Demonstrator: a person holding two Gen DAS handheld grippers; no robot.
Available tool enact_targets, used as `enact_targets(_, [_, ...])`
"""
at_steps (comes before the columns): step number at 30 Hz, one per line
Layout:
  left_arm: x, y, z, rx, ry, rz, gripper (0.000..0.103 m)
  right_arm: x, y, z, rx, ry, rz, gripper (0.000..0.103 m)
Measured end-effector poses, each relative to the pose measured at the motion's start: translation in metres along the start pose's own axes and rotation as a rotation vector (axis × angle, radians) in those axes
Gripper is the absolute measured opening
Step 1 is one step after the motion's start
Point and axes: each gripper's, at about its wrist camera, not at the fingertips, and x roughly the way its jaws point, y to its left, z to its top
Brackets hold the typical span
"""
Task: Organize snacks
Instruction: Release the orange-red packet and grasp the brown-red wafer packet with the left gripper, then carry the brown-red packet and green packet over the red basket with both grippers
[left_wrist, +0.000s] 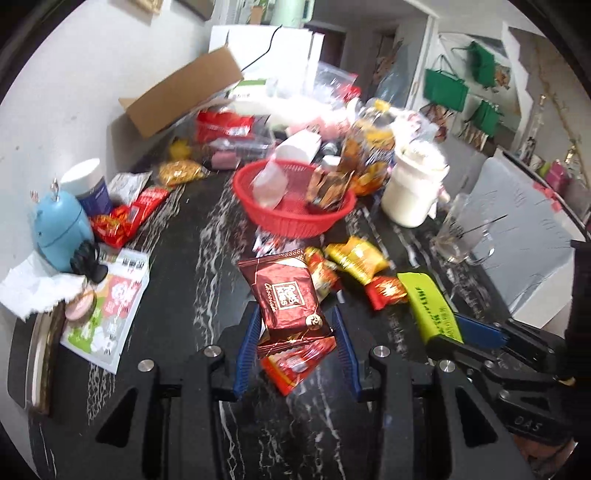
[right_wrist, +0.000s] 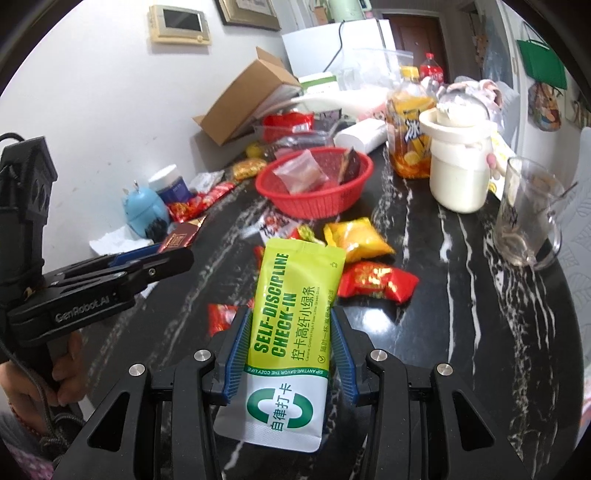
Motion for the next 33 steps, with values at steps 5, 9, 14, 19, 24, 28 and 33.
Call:
enact_targets(5, [-0.012,-0.007,0.014,0.023,-0.047,-0.020,0.039,-0.011,0.000,0.019,-0.022,-0.046,-0.008,0.042])
enact_targets(9, [-0.018,-0.012,0.028,0.034,-0.088,-0.033,0.039,-0.016,0.001,0.038,-0.041,-0.080,-0.012,0.042])
enact_targets(14, [-0.015,-0.016,0.051,0.040,-0.125,-0.055,0.039,-0.019,0.000,0.065,-0.074,-0.121,-0.015,0.042])
enact_targets(19, [-0.003,-0.016,0.076,0.044,-0.152,-0.077,0.039,-0.015,-0.001,0.092,-0.101,-0.155,-0.018,0.042])
enact_targets(24, [0.010,-0.013,0.101,0.048,-0.180,-0.077,0.039,-0.002,-0.005,0.118,-0.119,-0.170,-0.008,0.042])
enact_targets(28, [0.027,-0.008,0.123,0.042,-0.190,-0.075,0.039,0.017,-0.009,0.136,-0.133,-0.164,-0.002,0.042])
enact_targets(33, [0.051,-0.003,0.147,0.042,-0.198,-0.063,0.039,0.046,-0.014,0.161,-0.154,-0.160,-0.003,0.042])
